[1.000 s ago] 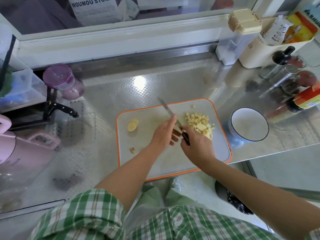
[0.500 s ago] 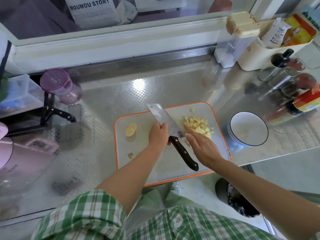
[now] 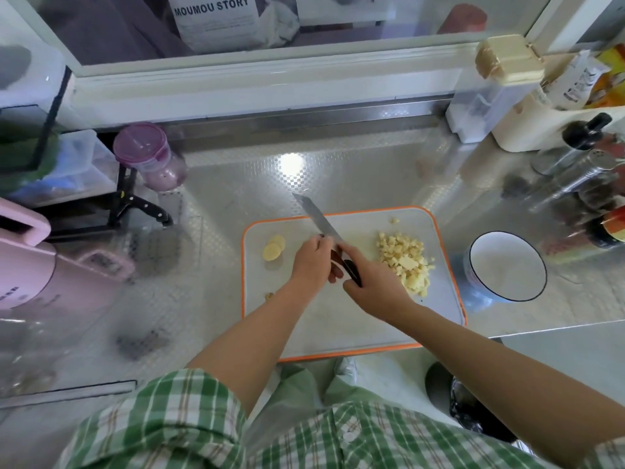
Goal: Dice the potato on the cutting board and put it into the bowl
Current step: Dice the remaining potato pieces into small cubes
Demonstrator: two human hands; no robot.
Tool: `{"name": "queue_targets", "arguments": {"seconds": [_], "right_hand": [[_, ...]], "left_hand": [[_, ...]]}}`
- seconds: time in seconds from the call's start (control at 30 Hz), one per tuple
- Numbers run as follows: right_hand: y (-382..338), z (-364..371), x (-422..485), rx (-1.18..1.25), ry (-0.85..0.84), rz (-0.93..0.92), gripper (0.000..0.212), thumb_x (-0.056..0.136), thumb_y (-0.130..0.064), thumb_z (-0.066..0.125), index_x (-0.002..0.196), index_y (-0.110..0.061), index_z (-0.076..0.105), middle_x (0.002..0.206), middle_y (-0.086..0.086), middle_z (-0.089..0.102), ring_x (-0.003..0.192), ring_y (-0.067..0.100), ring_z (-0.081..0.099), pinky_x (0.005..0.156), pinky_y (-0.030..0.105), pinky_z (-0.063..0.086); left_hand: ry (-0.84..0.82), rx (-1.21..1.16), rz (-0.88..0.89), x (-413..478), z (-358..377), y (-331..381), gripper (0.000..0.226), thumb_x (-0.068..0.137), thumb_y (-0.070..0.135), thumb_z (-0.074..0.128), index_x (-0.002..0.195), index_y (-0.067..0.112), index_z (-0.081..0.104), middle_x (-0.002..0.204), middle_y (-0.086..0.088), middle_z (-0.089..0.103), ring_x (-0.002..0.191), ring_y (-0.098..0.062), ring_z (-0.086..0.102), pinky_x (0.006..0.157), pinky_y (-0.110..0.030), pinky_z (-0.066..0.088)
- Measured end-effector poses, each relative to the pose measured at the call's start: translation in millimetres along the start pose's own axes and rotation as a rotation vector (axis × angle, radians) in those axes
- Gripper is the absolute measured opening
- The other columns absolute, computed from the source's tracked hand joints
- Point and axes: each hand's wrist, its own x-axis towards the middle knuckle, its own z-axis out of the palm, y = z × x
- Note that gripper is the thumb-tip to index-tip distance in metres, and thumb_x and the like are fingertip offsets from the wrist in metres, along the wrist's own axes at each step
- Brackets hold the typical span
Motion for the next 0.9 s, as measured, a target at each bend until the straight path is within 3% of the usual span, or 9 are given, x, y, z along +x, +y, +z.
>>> {"name": "queue_targets", "arguments": {"seconds": [0.1,0.23,0.37,0.63,0.9], "right_hand": [[-5,2,3,0.277,0.062,0.103,0.035,0.091,-0.015,0.047,0.125,-0.024,0.051,0.072,0.0,0.057,0.06,0.021,0.055,0.059,0.04,0.053],[-5,7,4,0.4,0.027,0.125,0.009,0.095,-0.017,0.046,0.1,-0.017,0.055,0.064,0.004,0.05,0.046,0.019,0.049,0.039,0.024,0.041],[-1,18,6,0.383,0.023,0.174,0.019,0.098,-0.024,0.047,0.088,-0.008,0.05,0.059,0.009,0.051,0.039,0.018,0.052,0.037,0.023,0.041],[8,20,8,0.325,-0.017,0.225,0.012,0.094,-0.016,0.047,0.089,-0.006,0.051,0.064,0.013,0.058,0.044,0.018,0.059,0.048,0.036,0.053],[8,20,10,0.281,0.065,0.248,0.011,0.091,-0.016,0.049,0.084,-0.009,0.055,0.067,0.017,0.061,0.04,0.013,0.057,0.04,0.026,0.046]], "left_hand": [[0.008,0.039,0.022,-7,-22,-9,0.027,0.099,0.018,0.038,0.093,0.011,0.063,0.074,-0.005,0.063,0.057,-0.019,0.054,0.048,-0.026,0.041],[0.139,0.585,0.138,-17,-65,-43,0.019,0.088,0.013,0.054,0.1,0.017,0.068,0.1,-0.001,0.069,0.086,-0.022,0.062,0.079,-0.032,0.048],[0.048,0.9,0.196,-31,-77,-62,0.023,0.084,0.017,0.059,0.106,0.018,0.063,0.108,-0.005,0.057,0.096,-0.025,0.057,0.076,-0.033,0.045],[0.338,0.89,0.209,-18,-79,-68,0.036,0.085,0.013,0.056,0.121,0.01,0.053,0.12,-0.012,0.048,0.112,-0.029,0.046,0.087,-0.039,0.044],[0.301,0.79,0.228,23,-88,-57,0.045,0.091,0.003,0.049,0.135,0.01,0.05,0.13,-0.015,0.049,0.116,-0.033,0.049,0.096,-0.037,0.038]]}}
